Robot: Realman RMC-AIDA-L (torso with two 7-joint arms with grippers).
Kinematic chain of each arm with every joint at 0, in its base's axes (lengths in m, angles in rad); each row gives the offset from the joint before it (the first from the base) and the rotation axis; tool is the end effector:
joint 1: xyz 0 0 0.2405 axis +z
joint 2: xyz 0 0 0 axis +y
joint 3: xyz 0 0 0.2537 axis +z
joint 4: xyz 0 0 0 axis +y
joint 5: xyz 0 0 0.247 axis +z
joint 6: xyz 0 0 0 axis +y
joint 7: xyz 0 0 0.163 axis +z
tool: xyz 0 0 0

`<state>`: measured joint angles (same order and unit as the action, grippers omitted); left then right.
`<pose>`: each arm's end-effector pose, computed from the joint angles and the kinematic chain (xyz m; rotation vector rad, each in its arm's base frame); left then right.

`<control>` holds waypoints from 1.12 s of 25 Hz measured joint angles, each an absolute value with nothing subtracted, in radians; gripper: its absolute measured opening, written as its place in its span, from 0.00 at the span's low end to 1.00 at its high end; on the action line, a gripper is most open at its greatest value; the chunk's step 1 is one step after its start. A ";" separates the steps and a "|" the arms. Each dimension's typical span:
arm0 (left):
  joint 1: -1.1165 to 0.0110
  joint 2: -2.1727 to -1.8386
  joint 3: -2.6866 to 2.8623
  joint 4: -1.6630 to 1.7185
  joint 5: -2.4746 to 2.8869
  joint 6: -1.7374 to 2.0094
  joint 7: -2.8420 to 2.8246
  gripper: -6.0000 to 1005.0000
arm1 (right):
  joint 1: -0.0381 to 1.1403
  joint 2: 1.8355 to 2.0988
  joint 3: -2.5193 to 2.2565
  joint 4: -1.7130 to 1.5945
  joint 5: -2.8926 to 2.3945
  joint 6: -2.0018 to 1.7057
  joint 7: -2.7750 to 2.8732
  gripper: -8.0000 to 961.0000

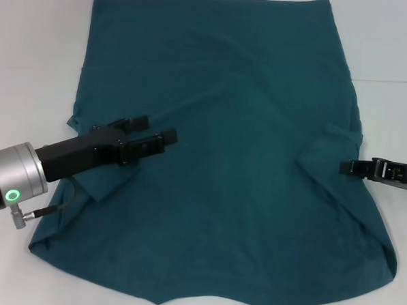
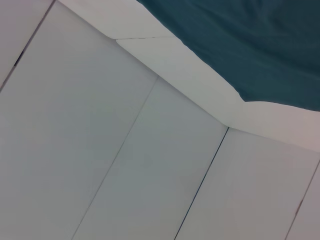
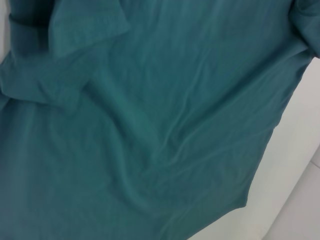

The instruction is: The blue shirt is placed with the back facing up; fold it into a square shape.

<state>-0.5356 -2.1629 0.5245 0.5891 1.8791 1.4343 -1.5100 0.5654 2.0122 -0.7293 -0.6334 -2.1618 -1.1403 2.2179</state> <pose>-0.2726 0.3800 -0.0270 -2.3786 -0.9789 -1.0030 0.3356 0.4162 0.0095 -2.0859 1.6037 0.4614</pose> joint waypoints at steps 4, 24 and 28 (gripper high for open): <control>-0.535 -2.163 0.525 0.589 1.879 1.433 -1.510 0.92 | 0.566 2.013 -0.733 -0.633 -2.162 -1.141 2.210 0.48; -0.538 -2.163 0.525 0.589 1.878 1.429 -1.512 0.92 | 0.620 2.043 -0.737 -0.632 -2.158 -1.203 2.142 0.01; -0.538 -2.163 0.525 0.589 1.877 1.429 -1.512 0.92 | 0.641 2.048 -0.767 -0.625 -2.164 -1.211 2.140 0.01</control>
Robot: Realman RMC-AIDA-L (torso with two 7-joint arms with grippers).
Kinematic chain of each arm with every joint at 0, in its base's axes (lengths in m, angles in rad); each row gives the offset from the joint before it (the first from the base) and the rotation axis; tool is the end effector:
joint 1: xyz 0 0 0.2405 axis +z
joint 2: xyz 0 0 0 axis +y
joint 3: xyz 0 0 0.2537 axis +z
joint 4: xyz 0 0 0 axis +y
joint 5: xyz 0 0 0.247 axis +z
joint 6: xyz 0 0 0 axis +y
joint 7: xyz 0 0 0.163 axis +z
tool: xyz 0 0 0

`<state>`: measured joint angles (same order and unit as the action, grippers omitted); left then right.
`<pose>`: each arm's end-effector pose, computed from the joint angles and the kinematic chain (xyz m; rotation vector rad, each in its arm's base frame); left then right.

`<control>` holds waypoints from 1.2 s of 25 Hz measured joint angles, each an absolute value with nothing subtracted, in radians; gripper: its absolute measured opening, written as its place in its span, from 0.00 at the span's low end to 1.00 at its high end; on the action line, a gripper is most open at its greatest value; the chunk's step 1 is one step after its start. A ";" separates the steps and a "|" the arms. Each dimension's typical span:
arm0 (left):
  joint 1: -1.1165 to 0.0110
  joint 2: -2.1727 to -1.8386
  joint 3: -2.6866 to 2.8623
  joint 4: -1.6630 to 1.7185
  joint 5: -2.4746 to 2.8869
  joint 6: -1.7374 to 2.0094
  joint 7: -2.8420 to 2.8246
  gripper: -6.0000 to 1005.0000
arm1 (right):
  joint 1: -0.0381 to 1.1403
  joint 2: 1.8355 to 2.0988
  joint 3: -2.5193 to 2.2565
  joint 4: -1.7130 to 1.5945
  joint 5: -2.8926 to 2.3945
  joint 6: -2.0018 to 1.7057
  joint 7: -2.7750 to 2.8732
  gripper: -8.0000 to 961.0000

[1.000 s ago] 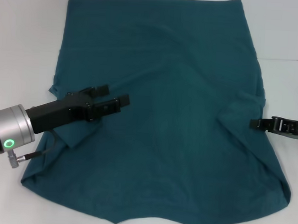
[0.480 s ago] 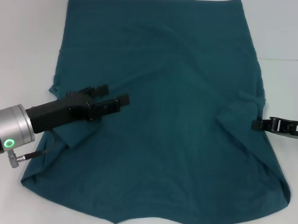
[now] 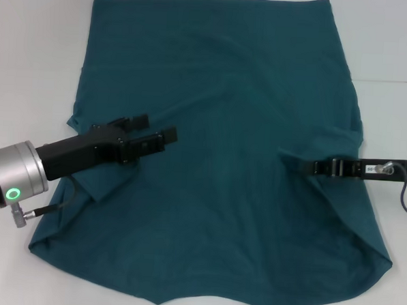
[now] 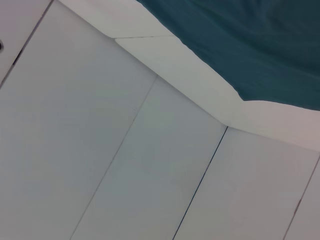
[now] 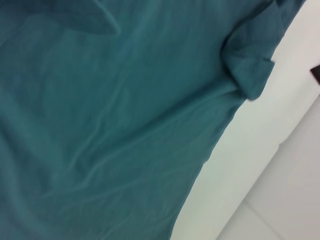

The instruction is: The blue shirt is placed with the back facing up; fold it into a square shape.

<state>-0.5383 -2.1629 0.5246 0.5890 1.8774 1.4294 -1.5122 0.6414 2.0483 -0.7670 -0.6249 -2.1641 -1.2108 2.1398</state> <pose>-0.2720 0.3814 -0.0268 -2.3750 -0.9800 -1.0028 0.2886 0.4235 -0.0208 -2.3232 1.4852 0.4499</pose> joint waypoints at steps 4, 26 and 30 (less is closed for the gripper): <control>-0.534 -2.164 0.524 0.589 1.877 1.432 -1.513 0.92 | 0.643 2.044 -0.800 -0.623 -2.164 -1.230 2.141 0.01; -0.467 -2.160 0.502 0.629 1.879 1.419 -1.593 0.92 | 0.602 2.047 -0.672 -0.609 -2.016 -1.350 1.891 0.82; -0.425 -2.161 0.500 0.671 1.884 1.422 -1.616 0.92 | 0.607 2.049 -0.671 -0.588 -1.980 -1.327 1.874 0.95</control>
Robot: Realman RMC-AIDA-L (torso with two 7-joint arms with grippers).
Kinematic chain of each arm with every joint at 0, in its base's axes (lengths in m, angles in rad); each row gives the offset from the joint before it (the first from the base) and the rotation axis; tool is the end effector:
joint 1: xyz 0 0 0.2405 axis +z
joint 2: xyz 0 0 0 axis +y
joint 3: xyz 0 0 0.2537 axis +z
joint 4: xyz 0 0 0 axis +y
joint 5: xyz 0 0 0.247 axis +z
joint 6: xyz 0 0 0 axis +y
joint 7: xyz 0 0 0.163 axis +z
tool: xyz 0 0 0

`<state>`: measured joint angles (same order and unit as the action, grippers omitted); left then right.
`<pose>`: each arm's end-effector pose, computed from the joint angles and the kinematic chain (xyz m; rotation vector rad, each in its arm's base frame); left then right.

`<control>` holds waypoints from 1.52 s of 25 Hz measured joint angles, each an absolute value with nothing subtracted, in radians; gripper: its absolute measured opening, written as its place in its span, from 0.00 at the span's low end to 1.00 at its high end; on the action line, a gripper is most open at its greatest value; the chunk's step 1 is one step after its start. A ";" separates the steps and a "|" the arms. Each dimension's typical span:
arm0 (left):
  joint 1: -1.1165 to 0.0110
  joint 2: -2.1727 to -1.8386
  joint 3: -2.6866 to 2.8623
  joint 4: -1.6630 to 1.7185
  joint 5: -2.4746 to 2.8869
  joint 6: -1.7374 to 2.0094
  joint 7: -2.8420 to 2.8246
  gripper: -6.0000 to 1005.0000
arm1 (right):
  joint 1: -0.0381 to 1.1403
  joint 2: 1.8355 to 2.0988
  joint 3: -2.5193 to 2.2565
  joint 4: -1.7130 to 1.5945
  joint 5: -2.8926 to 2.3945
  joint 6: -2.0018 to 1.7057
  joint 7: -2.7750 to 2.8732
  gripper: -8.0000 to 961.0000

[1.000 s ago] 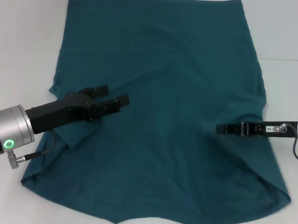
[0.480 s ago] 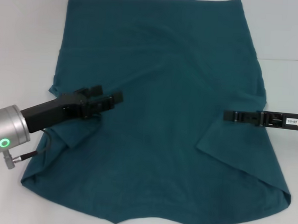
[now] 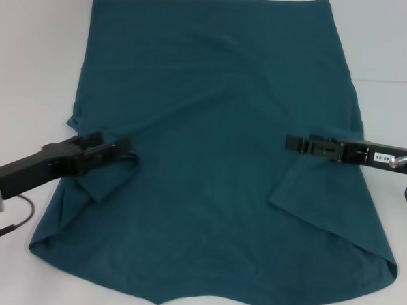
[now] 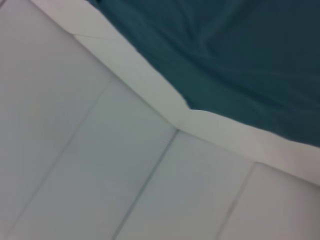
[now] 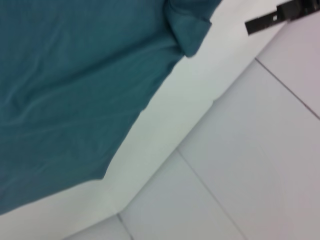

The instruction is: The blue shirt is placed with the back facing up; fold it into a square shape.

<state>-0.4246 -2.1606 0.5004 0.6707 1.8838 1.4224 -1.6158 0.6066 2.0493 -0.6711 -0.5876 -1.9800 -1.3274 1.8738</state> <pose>-0.3156 0.3586 -0.0025 -2.2260 -1.1413 -0.9599 0.2791 0.4125 -0.0083 -2.3962 1.2891 0.7456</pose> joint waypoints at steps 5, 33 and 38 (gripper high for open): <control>-0.373 -2.158 0.456 0.707 1.896 1.410 -1.644 0.92 | 0.607 2.055 -0.672 -0.586 -1.945 -1.319 1.873 0.97; -0.300 -2.148 0.326 0.783 2.221 1.429 -1.806 0.89 | 0.607 2.059 -0.678 -0.584 -1.939 -1.316 1.862 0.97; -0.301 -2.146 0.322 0.784 2.243 1.451 -1.808 0.89 | 0.607 2.060 -0.679 -0.584 -1.939 -1.323 1.863 0.97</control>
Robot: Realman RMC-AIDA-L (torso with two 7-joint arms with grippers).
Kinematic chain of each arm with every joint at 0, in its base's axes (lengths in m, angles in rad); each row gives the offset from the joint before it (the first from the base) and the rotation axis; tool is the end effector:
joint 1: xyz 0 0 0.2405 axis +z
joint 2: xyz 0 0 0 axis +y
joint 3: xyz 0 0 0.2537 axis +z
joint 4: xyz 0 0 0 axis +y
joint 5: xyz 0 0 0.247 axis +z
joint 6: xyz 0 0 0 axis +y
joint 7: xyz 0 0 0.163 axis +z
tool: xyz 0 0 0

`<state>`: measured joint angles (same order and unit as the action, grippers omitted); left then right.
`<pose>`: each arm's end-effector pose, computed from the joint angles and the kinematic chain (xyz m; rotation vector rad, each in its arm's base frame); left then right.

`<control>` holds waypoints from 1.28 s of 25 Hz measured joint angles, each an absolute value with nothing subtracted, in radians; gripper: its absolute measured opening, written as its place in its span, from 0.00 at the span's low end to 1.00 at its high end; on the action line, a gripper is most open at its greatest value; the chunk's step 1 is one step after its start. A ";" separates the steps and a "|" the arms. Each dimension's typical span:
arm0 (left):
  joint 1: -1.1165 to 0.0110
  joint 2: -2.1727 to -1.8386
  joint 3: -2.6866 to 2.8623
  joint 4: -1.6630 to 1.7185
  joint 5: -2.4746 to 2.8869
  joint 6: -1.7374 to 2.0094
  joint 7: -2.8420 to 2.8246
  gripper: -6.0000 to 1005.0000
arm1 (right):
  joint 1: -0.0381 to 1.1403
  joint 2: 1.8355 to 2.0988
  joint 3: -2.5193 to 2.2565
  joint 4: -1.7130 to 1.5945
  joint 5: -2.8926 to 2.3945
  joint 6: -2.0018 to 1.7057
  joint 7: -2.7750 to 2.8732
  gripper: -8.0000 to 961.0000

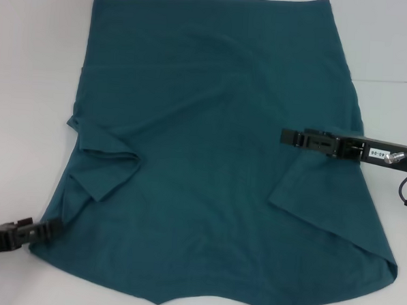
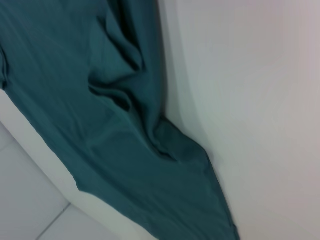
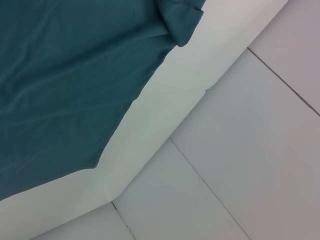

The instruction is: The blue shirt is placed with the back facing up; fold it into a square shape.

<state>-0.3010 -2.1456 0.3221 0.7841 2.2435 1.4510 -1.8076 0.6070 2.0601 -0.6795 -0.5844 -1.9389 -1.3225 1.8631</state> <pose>-0.4018 0.2892 0.0206 -2.0715 -1.5078 -0.6192 0.2726 0.4138 -0.0116 -2.3878 1.2818 0.7967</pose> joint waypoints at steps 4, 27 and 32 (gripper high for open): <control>-0.305 -2.141 0.321 0.786 2.284 1.485 -1.815 0.88 | 0.607 2.060 -0.677 -0.584 -1.939 -1.323 1.865 0.97; -0.331 -2.131 0.318 0.796 2.330 1.536 -1.837 0.86 | 0.607 2.060 -0.673 -0.584 -1.939 -1.324 1.864 0.97; -0.334 -2.131 0.322 0.801 2.333 1.535 -1.854 0.72 | 0.607 2.060 -0.672 -0.584 -1.939 -1.325 1.863 0.97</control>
<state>-0.3344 -2.1307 0.3217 0.8014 2.3331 1.5355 -1.8538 0.6075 2.0602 -0.6725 -0.5844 -1.9390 -1.3247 1.8630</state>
